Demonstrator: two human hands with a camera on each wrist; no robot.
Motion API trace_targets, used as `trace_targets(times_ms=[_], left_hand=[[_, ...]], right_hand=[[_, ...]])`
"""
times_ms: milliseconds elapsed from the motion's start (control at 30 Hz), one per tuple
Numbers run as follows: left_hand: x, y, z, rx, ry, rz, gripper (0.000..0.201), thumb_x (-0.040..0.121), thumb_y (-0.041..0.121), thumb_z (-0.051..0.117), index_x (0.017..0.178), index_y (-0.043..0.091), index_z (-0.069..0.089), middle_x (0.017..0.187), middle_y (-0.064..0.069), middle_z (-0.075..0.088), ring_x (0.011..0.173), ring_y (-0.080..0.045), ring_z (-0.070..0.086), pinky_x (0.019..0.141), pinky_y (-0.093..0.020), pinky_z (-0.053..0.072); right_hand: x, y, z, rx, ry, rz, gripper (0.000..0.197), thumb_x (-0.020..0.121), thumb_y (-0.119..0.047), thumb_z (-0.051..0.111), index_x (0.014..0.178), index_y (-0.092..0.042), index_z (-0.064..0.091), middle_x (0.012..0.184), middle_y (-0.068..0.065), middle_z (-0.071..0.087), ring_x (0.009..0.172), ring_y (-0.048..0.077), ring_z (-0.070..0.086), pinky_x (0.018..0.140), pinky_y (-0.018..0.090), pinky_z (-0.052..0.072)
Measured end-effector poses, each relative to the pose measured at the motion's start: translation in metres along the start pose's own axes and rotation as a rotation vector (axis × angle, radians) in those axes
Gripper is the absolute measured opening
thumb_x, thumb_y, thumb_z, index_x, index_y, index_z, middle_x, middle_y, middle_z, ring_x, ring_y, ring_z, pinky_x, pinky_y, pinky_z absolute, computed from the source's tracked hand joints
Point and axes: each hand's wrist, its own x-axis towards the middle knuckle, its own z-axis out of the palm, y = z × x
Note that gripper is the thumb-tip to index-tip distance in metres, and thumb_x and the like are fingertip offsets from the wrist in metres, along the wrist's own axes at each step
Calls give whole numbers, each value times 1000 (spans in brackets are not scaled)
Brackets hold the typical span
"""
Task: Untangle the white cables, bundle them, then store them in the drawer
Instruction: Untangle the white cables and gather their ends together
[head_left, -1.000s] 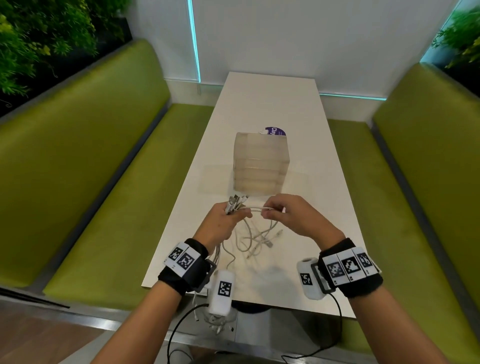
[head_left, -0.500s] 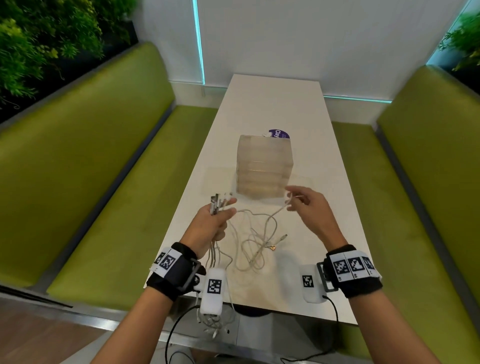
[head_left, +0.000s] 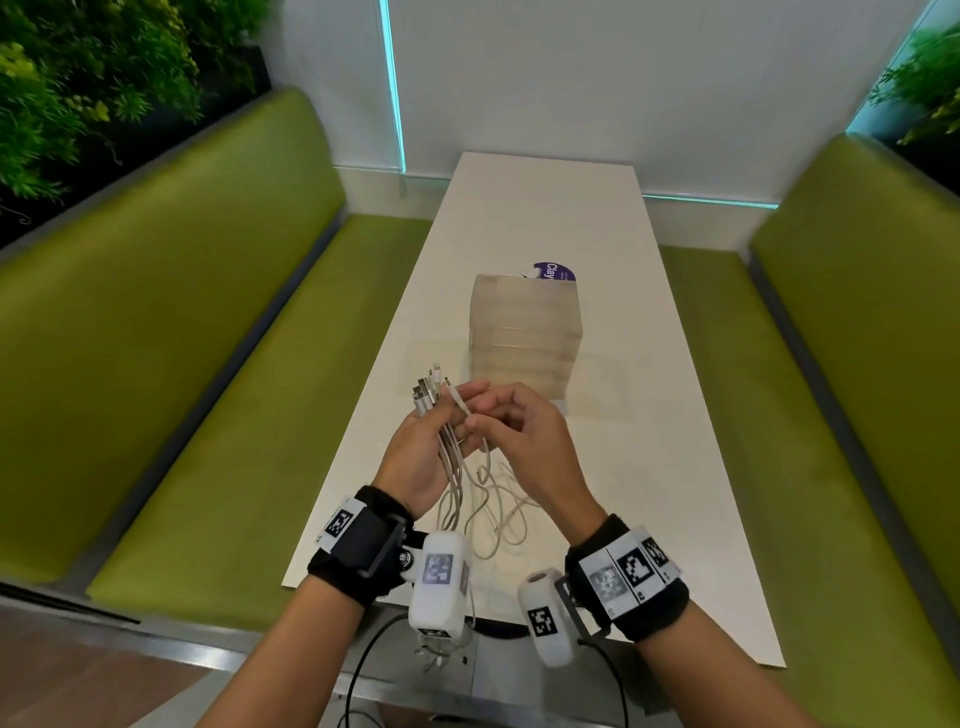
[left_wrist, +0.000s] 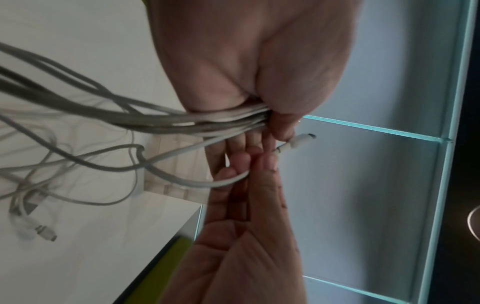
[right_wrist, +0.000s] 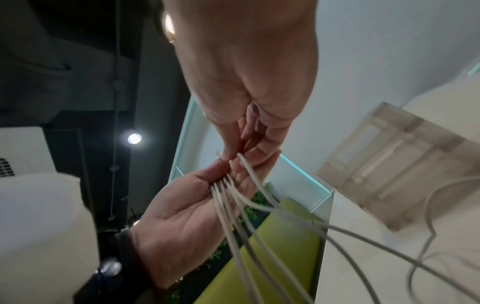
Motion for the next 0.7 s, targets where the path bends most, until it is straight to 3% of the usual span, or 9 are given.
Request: trace_targets(times_ms=[133, 267, 300, 367, 467, 533, 600, 667, 700], left_hand=[[1, 0, -4, -41, -33, -18, 45, 101, 32, 34, 128, 2, 55, 127, -20, 61, 119, -28, 58, 100, -36, 45], [2, 1, -3, -20, -56, 22, 51, 90, 40, 42, 124, 4, 58, 119, -13, 67, 94, -13, 67, 81, -22, 55], [2, 0, -4, -4, -50, 32, 51, 90, 40, 43, 124, 5, 58, 119, -13, 67, 95, -13, 67, 81, -22, 55], [2, 0, -3, 26, -33, 36, 52, 90, 39, 44, 125, 4, 57, 125, -16, 64, 110, -22, 63, 95, -30, 50], [1, 0, -4, 34, -52, 35, 54, 90, 39, 43, 130, 3, 54, 130, -16, 60, 120, -28, 57, 103, -36, 43], [-1, -1, -3, 28, -74, 38, 53, 91, 37, 43, 128, 2, 54, 126, -15, 63, 116, -26, 60, 98, -32, 48], [-3, -1, -2, 31, -64, 46, 48, 94, 35, 42, 123, 0, 56, 113, -16, 67, 101, -24, 64, 85, -28, 55], [-3, 0, -3, 51, -32, 73, 42, 98, 33, 38, 115, 1, 60, 113, -12, 68, 94, -22, 63, 70, -29, 55], [-2, 0, -5, 36, -17, 86, 40, 99, 32, 37, 107, 2, 62, 119, -10, 67, 101, -22, 63, 73, -33, 55]], right_hand=[[3, 1, 4, 85, 57, 17, 12, 80, -4, 70, 81, -16, 67, 78, 8, 73, 70, 22, 68, 72, 42, 57], [5, 1, 7, 194, 105, 48, 7, 82, -1, 68, 84, -7, 67, 80, 12, 72, 67, 19, 67, 65, 33, 57], [6, 2, 7, 195, 105, 49, 5, 83, -1, 67, 85, -5, 67, 81, 14, 71, 66, 18, 66, 65, 32, 56], [7, 3, 8, 170, 59, 26, 3, 83, -2, 67, 85, 0, 67, 81, 17, 69, 68, 19, 64, 69, 35, 56], [11, 7, 7, 104, -47, 6, 3, 82, -5, 68, 84, -5, 70, 79, 9, 68, 71, 16, 62, 74, 36, 53], [13, 7, 7, 99, -82, 4, 3, 83, -2, 66, 84, -3, 69, 82, 5, 69, 69, 12, 61, 73, 34, 50], [12, 3, 8, 114, -107, -5, 3, 84, 0, 65, 84, -2, 62, 91, 3, 70, 65, 12, 60, 67, 32, 49], [11, 2, 4, 30, -194, 60, 20, 86, -10, 68, 90, -9, 49, 92, 2, 69, 59, 15, 58, 59, 27, 47], [11, 2, 0, -55, -285, 148, 29, 84, -19, 70, 94, -14, 43, 85, 1, 67, 58, 14, 58, 57, 25, 46]])
